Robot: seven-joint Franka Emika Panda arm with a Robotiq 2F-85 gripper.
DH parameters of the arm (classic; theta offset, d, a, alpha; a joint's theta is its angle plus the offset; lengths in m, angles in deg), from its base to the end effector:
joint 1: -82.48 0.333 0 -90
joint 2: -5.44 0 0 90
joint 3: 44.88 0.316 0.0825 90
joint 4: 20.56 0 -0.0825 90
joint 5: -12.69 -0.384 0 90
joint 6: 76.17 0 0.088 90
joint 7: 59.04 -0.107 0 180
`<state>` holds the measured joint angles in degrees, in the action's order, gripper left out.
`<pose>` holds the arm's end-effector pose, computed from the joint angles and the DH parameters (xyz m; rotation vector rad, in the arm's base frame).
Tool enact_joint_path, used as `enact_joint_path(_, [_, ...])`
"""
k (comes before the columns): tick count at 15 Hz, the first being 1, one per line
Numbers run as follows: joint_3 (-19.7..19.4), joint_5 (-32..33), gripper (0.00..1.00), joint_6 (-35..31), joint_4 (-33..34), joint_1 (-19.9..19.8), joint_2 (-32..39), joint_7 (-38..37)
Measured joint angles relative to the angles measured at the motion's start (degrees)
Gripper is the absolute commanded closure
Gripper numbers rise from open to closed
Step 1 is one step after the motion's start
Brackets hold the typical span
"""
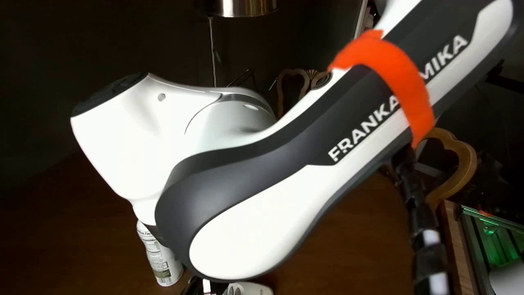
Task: Click on the remote control
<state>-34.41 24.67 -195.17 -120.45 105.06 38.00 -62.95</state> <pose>0.5474 0.3332 0.2372 2.8526 0.9035 -0.2813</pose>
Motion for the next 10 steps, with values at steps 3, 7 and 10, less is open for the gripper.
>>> enact_joint_path(3, [0.40,-1.70,0.68,0.00,-2.00,-0.41,-2.11,-0.15])
enact_joint_path(7, [0.90,-4.82,0.37,0.00,-6.77,-1.81,-7.40,-0.14])
enact_joint_path(10, [0.88,-5.05,0.15,0.00,-11.59,-3.21,-13.50,-0.22])
